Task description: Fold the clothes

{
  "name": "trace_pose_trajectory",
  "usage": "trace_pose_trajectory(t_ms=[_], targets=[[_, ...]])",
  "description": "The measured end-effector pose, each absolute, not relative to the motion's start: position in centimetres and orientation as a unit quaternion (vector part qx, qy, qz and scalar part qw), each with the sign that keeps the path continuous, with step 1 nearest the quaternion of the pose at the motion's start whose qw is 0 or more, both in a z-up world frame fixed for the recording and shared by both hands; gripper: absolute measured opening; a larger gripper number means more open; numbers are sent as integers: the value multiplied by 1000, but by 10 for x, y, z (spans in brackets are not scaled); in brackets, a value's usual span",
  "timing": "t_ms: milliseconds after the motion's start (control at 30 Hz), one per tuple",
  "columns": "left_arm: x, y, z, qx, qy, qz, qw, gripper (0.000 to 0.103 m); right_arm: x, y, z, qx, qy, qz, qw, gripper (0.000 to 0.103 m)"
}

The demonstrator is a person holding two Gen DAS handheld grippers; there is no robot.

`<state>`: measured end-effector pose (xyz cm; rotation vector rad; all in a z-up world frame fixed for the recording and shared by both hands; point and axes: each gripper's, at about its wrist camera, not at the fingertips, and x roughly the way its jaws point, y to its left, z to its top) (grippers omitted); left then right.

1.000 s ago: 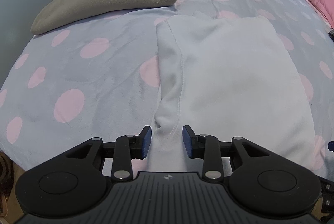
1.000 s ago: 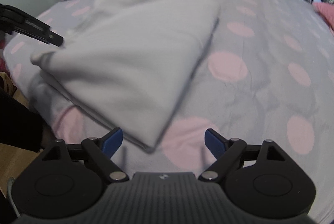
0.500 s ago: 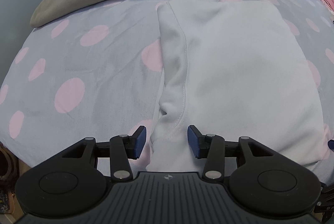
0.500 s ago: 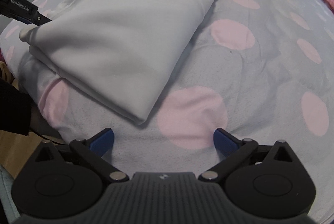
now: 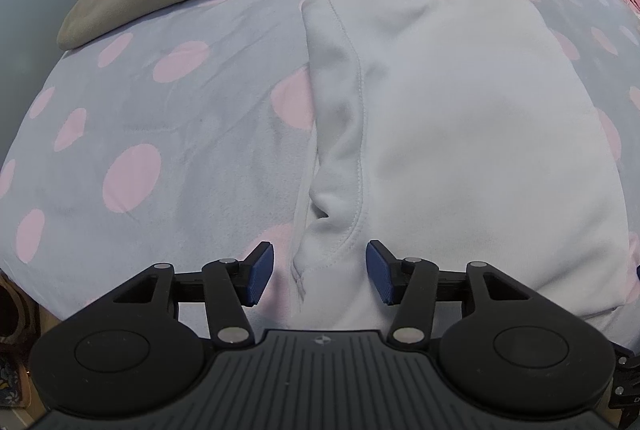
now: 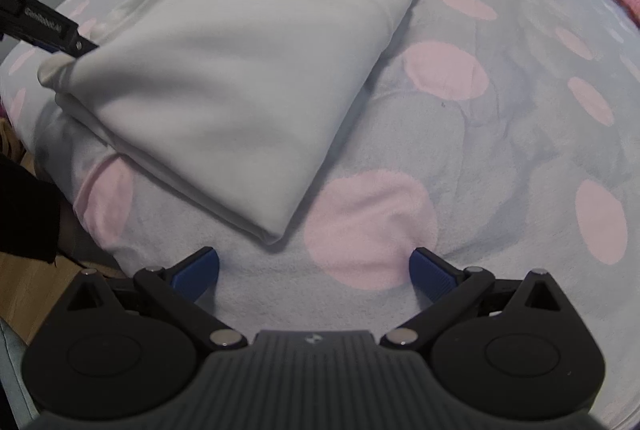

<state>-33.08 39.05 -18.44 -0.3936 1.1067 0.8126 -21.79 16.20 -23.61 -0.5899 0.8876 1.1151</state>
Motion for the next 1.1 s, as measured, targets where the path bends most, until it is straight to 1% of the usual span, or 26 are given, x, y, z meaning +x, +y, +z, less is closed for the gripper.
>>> trace_pose_trajectory(t_ms=[33, 67, 133, 200, 233, 300, 333, 367, 400, 467, 533, 600, 633, 667, 700, 733, 833, 1100], targets=[[-331, 390, -184, -181, 507, 372, 756, 49, -221, 159, -233, -261, 389, 504, 726, 96], [-331, 390, -184, -181, 507, 372, 756, 49, -224, 156, -230, -253, 377, 503, 735, 94], [-331, 390, -184, -182, 507, 372, 756, 49, -230, 152, -224, -247, 351, 497, 754, 93], [-330, 390, -183, -183, 506, 372, 756, 49, -236, 150, -220, -251, 322, 498, 765, 91], [-330, 391, -183, -184, 506, 372, 756, 49, -240, 150, -219, -256, 311, 502, 765, 86], [-329, 390, -183, -185, 506, 372, 756, 49, -246, 151, -219, -266, 295, 513, 761, 80], [-330, 391, -183, -185, 506, 372, 756, 49, -249, 152, -219, -269, 291, 515, 760, 72], [-330, 391, -182, -185, 505, 372, 756, 49, -250, 152, -220, -275, 288, 514, 760, 68], [-330, 391, -182, -186, 505, 372, 756, 49, -251, 153, -222, -282, 285, 512, 760, 66], [-330, 391, -182, -189, 503, 372, 757, 49, -251, 155, -224, -288, 284, 508, 761, 56], [-330, 392, -182, -191, 502, 372, 757, 49, -249, 156, -226, -287, 287, 507, 760, 55], [-330, 392, -183, -191, 502, 371, 757, 49, -251, 157, -225, -282, 284, 512, 760, 47], [-331, 393, -182, -193, 502, 371, 757, 49, -252, 156, -224, -280, 282, 515, 759, 40], [-332, 394, -182, -196, 500, 372, 757, 49, -254, 156, -223, -279, 277, 520, 759, 29], [-333, 395, -182, -199, 499, 373, 757, 50, -256, 155, -221, -278, 272, 524, 758, 23], [-333, 396, -182, -202, 498, 373, 756, 50, -259, 155, -219, -279, 267, 526, 758, 19], [-338, 400, -182, -216, 492, 377, 754, 51, -262, 154, -216, -295, 264, 522, 756, 14], [-345, 409, -179, -247, 475, 382, 754, 52, -253, 155, -226, -324, 317, 495, 741, 2]])
